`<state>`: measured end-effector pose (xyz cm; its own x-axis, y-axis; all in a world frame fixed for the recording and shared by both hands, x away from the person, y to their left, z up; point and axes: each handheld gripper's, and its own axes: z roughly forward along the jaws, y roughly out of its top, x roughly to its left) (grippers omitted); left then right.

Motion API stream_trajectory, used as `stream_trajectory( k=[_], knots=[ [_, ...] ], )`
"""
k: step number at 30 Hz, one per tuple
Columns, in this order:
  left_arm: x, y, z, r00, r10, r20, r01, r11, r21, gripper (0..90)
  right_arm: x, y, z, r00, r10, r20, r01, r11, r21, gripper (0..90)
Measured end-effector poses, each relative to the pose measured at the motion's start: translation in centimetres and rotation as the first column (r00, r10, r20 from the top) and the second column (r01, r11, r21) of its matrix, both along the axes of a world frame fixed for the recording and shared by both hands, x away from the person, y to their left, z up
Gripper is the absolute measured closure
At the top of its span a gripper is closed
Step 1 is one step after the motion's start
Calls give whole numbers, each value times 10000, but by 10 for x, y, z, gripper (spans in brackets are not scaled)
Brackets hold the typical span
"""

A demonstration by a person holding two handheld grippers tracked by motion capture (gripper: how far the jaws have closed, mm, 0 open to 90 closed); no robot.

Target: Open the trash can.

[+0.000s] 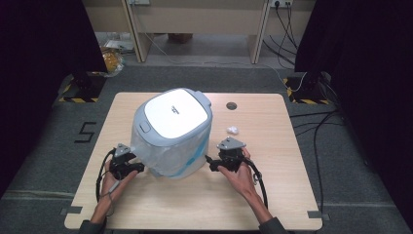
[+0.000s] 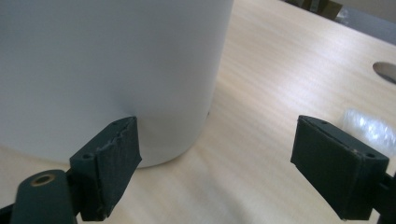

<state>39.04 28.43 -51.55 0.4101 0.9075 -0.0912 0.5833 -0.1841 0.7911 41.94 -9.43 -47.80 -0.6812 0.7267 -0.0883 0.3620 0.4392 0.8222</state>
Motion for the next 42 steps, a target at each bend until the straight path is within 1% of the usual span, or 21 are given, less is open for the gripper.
stream_trajectory(
  k=[1,2,3,4,7,8,12,19,21,22,23,25,29,32,33,34,36,37,38,41,42],
  knots=[
    [0,0,0,10000,0,0,0,10000,0,356,0,0,0,10000,0,0,0,10000,0,153],
    [-8,-5,-1,10000,-82,41,83,9999,-126,356,7,0,1,10000,9,80,-12,9993,384,161],
    [-8,-5,-1,10000,-82,41,83,9999,-126,355,7,0,1,10000,9,80,-12,9993,384,161],
    [-15,-12,-3,9994,-332,66,334,9992,-198,349,14,1,2,9998,198,-5,-197,9985,508,168],
    [-23,-19,-4,9982,-588,102,590,9980,-209,320,20,1,4,9999,81,119,-87,9986,524,171],
    [-27,-24,-4,9976,-673,154,676,9976,-180,317,27,2,4,9999,129,73,-134,9974,707,183],
    [-38,-38,-4,9956,-901,249,903,9959,-80,313,34,5,3,10000,31,29,-34,9945,1044,222],
    [-43,-40,-5,9962,-821,297,830,9961,-305,254,41,7,2,9999,-56,-116,70,9928,1194,220],
    [-47,-39,-5,9969,-728,304,744,9957,-561,242,40,6,3,9996,-83,-287,120,9912,1318,203],
    [-51,-38,-6,9969,-729,298,751,9941,-783,217,38,5,5,9992,-156,-378,204,9914,1293,201],
    [-51,-38,-6,9969,-729,298,751,9941,-783,204,38,5,5,9992,-156,-378,204,9914,1293,201],
    [-57,-38,-6,9972,-666,334,703,9898,-1243,192,33,2,7,9992,-202,-330,238,9932,1138,201],
    [-61,-44,-1,9962,-579,658,671,9867,-1484,180,19,-10,9,9990,-322,-301,347,9954,890,195],
    [-60,-47,-1,9957,-601,699,699,9867,-1468,176,10,-17,9,9988,-386,-298,404,9970,655,190],
    [-60,-50,-1,9955,-667,678,757,9873,-1398,171,4,-22,8,9988,-375,-320,391,9979,510,190],
    [-58,-54,-2,9952,-765,602,834,9891,-1214,169,-4,-32,6,9985,-444,-330,450,9988,167,189],
    [-56,-58,-3,9956,-779,528,834,9903,-1116,164,-10,-43,4,9969,-694,-367,695,9976,37,185],
    [-56,-58,-3,9956,-779,528,834,9903,-1116,146,-10,-43,4,9969,-694,-367,695,9976,37,185],
    [-55,-60,-2,9949,-834,563,891,9900,-1095,147,-14,-54,2,9950,-901,-442,902,9959,1,183],
    [-55,-61,0,9950,-747,665,814,9912,-1042,156,-15,-63,-1,9922,-1144,-492,1149,9934,69,183],
    [-55,-61,2,9947,-695,758,778,9906,-1129,156,-16,-72,-4,9883,-1410,-583,1419,9898,119,178]
  ],
)
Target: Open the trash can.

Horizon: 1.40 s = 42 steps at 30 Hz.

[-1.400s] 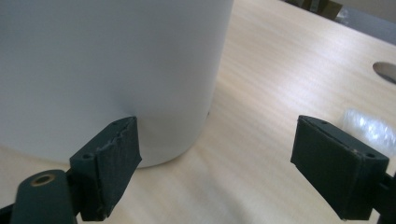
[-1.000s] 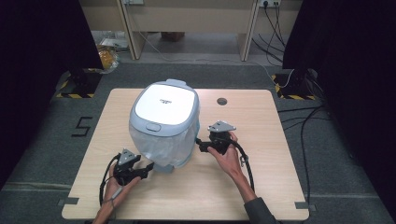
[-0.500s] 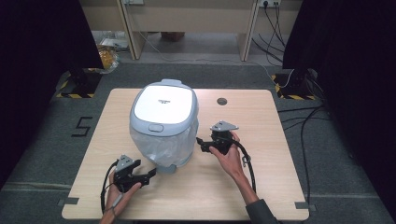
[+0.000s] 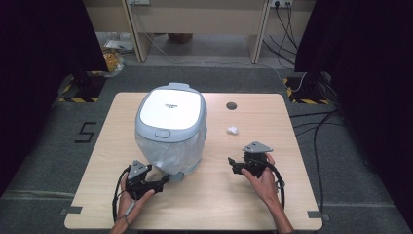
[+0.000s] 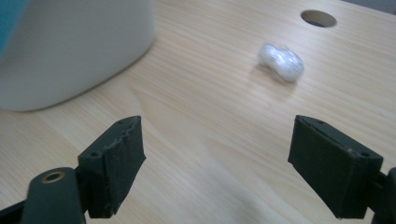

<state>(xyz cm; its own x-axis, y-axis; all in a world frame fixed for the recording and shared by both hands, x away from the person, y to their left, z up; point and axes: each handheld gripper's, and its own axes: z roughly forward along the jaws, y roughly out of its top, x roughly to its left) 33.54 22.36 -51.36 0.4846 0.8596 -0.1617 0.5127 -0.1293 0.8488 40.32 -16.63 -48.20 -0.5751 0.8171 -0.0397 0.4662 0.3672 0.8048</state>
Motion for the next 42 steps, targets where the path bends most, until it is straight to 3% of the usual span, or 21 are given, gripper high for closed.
stream_trajectory(
  k=[6,11,12,14,18,19,23,28,30,42],
  knots=[
    [4,-5,-3,10000,79,-7,-79,9995,307,150,-2,-12,-4,9995,-319,-66,319,9994,97,178],
    [6,-4,-4,9999,29,-132,-26,9997,261,144,-4,-16,-6,9992,-380,-140,381,9992,100,178],
    [6,-5,-4,9999,110,40,-112,9987,505,146,-5,-17,-6,9991,-380,-181,380,9993,31,178],
    [7,-5,-4,10000,56,-38,-53,9984,571,150,-5,-16,-6,9991,-389,-192,390,9992,40,178],
    [7,-4,-7,10000,11,-28,-10,9989,461,150,-5,-16,-6,9992,-356,-182,357,9994,22,178],
    [6,-6,-6,10000,9,85,-15,9974,715,153,-5,-16,-6,9991,-384,-187,385,9993,16,178],
    [4,-10,-5,9998,50,214,-71,9949,1009,167,-5,-17,-7,9989,-409,-211,409,9992,1,178],
    [6,-11,-7,10000,28,-46,-22,9925,1221,169,-4,-19,-8,9985,-485,-270,485,9988,-26,178],
    [7,-14,-7,9999,-34,-168,62,9855,1696,179,-4,-20,-8,9984,-489,-270,489,9988,5,178],
    [9,-12,-8,9992,-79,-394,138,9886,1501,182,0,-27,-10,9972,-634,-384,640,9979,136,176]
  ],
)
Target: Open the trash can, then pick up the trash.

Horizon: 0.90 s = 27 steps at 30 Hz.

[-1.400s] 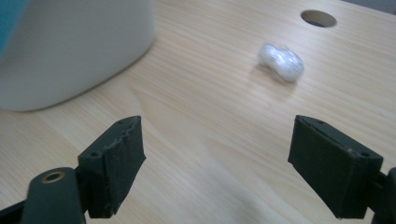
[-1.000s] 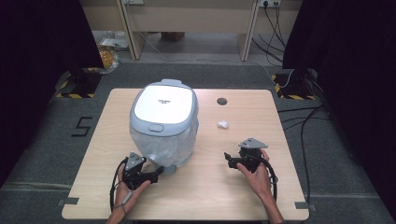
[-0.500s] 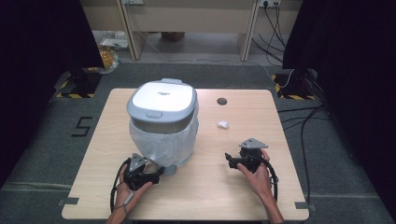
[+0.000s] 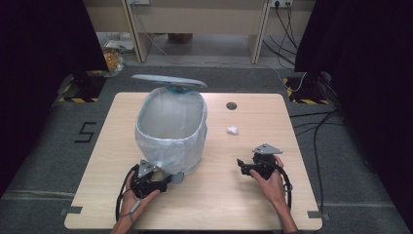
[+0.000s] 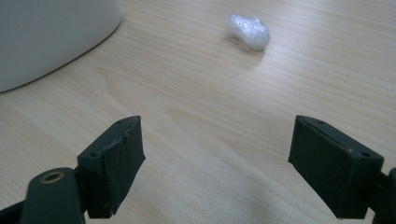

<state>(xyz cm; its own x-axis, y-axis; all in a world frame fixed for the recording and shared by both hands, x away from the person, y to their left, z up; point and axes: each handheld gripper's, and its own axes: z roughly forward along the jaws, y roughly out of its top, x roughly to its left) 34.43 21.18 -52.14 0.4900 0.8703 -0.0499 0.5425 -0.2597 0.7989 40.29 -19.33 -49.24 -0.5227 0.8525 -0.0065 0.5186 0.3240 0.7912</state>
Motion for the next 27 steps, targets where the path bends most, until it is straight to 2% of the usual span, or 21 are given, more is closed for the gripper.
stream_trajectory(
  k=[9,17,20,23,24,27],
  knots=[
    [1,1,0,9999,-26,-139,25,10000,-94,181,1,-4,1,9999,-137,57,137,9999,-69,161],
    [3,2,0,9996,-23,-267,16,9997,-251,181,2,-2,5,9995,-93,287,89,9999,127,154],
    [3,3,-1,9995,-36,-309,26,9995,-308,181,6,-2,6,9994,-78,323,76,10000,47,155],
    [3,3,-1,9994,-31,-333,21,9995,-309,181,13,0,11,9990,-161,416,148,9994,311,159],
    [3,3,-1,9994,-31,-343,20,9995,-318,181,19,1,13,9993,-148,329,128,9982,592,161],
    [3,3,-1,9994,-32,-340,22,9995,-313,181,25,3,14,9989,-230,407,208,9983,540,161]
  ],
)
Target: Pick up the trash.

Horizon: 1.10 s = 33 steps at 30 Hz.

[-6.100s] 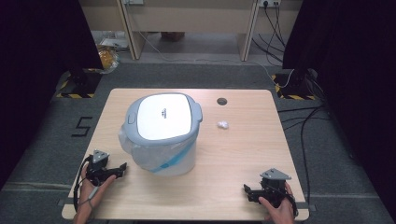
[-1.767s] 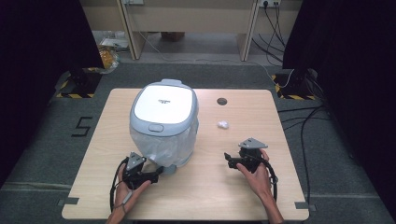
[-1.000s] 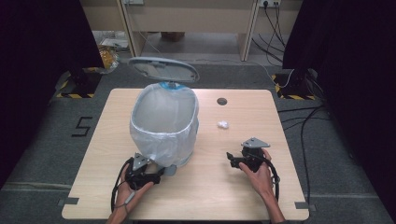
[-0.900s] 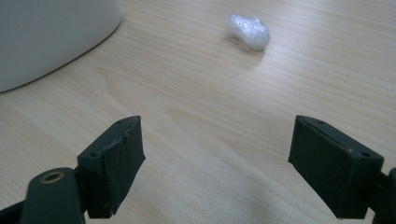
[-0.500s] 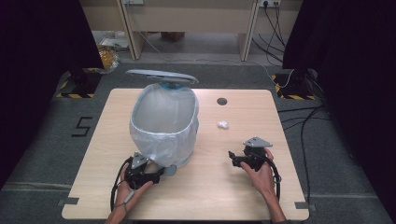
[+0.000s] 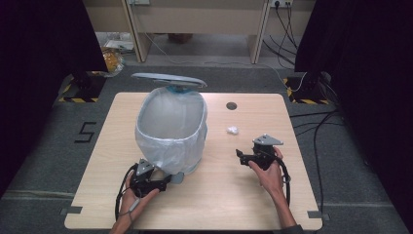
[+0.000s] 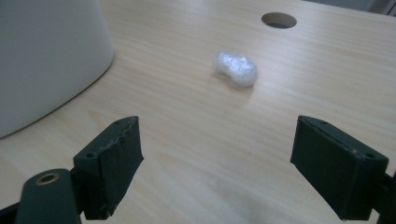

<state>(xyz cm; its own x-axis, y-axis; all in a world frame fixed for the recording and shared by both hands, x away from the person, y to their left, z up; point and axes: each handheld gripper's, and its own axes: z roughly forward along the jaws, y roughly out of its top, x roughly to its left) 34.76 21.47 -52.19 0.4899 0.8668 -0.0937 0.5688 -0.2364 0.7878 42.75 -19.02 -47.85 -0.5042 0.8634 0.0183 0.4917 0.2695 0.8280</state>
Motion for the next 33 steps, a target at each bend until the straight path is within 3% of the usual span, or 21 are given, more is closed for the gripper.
stream_trajectory(
  k=[3,5,7,11,14,15,18,19,26,33],
  knots=[
    [0,0,0,10000,3,11,-3,10000,4,181,6,2,1,10000,-33,83,31,9994,344,161],
    [0,0,0,10000,0,12,0,10000,6,181,16,6,2,9999,-2,119,2,10000,25,159],
    [0,0,0,10000,-5,-4,5,10000,-8,181,27,9,3,9997,-109,226,101,9993,365,165],
    [0,0,0,10000,-7,-3,7,10000,-3,181,40,14,2,9994,-259,218,251,9991,345,192],
    [0,0,0,10000,0,10,0,10000,2,181,56,20,-2,9997,-213,95,212,9997,121,251],
    [0,0,0,10000,-5,29,5,10000,-4,181,64,24,-4,9998,-167,99,169,9996,-221,281],
    [0,0,0,10000,-1,19,1,10000,5,181,72,27,-6,9999,-142,2,142,9994,-330,295],
    [0,0,0,10000,-5,30,5,10000,-1,181,79,31,-7,10000,-10,15,10,9991,-417,343],
    [0,0,0,10000,-2,11,2,10000,5,181,102,43,-11,9996,134,-241,-155,9959,-889,460],
    [0,0,0,10000,-13,-14,13,10000,-12,181,115,45,-24,9976,148,-670,-220,9939,-1078,504]
  ],
)
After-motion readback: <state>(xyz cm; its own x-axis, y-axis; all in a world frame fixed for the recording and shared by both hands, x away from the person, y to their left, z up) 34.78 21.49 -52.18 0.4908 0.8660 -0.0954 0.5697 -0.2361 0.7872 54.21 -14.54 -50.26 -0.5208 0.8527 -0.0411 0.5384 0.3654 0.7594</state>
